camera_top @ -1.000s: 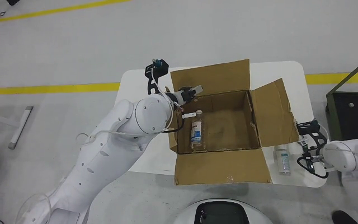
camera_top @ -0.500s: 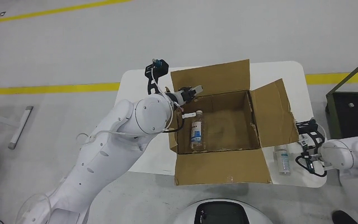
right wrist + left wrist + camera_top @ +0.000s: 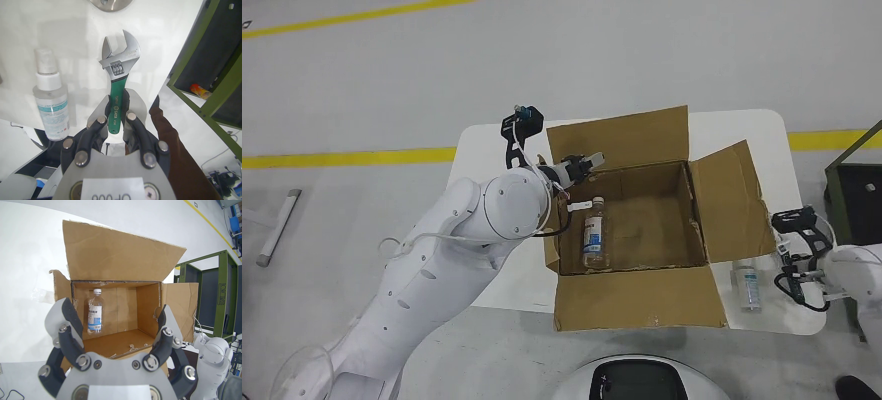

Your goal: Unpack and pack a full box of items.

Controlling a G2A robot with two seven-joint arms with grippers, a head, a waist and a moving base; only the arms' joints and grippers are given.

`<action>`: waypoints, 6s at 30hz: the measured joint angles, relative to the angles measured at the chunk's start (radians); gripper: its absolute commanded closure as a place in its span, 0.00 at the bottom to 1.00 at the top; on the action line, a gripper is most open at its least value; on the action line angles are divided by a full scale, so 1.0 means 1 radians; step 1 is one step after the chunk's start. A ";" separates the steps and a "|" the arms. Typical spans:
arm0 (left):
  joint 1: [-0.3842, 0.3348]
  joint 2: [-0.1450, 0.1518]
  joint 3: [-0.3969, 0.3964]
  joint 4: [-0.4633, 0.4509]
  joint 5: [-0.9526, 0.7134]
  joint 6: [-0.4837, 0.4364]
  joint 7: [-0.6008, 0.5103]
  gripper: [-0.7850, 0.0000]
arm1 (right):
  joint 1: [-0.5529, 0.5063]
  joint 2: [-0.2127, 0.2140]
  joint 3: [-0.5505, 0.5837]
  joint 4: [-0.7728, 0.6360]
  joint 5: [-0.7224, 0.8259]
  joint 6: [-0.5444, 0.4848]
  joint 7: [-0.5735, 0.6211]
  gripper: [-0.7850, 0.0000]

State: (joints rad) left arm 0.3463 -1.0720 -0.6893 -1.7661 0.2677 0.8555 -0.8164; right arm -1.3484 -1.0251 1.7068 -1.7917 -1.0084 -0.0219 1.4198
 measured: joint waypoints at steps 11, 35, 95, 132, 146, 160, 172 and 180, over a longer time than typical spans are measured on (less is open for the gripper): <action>0.033 0.003 -0.028 -0.016 0.023 -0.023 0.069 0.00 | -0.062 0.005 0.319 -0.009 0.570 -0.084 -0.111 1.00; 0.302 0.083 -0.390 -0.153 0.197 0.081 0.174 0.00 | -0.083 0.022 0.346 -0.060 1.349 -0.262 -0.092 1.00; 0.404 0.091 -0.508 -0.151 0.209 0.088 0.245 0.00 | 0.639 -0.063 -0.844 0.162 0.256 0.551 -0.267 1.00; 0.404 0.091 -0.508 -0.151 0.209 0.088 0.245 0.00 | 0.766 -0.177 -1.025 0.425 0.062 0.528 -0.106 0.67; 0.404 0.091 -0.508 -0.151 0.209 0.088 0.245 0.00 | 0.740 -0.182 -0.958 0.350 0.043 0.515 -0.109 0.64; 0.404 0.091 -0.508 -0.151 0.209 0.088 0.245 0.00 | 0.342 -0.075 -0.177 -0.281 0.463 0.288 -0.252 1.00; 0.404 0.091 -0.508 -0.151 0.209 0.088 0.245 0.00 | -0.060 -0.060 0.472 -0.110 0.763 0.258 -0.319 1.00; 0.404 0.091 -0.508 -0.151 0.209 0.088 0.245 0.00 | -0.085 -0.007 0.366 -0.058 0.392 0.291 -0.045 1.00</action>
State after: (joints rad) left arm 0.7503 -0.9806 -1.1977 -1.9167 0.4769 0.9439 -0.5716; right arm -1.4339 -1.0318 2.0725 -1.8494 -0.6161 0.2687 1.3749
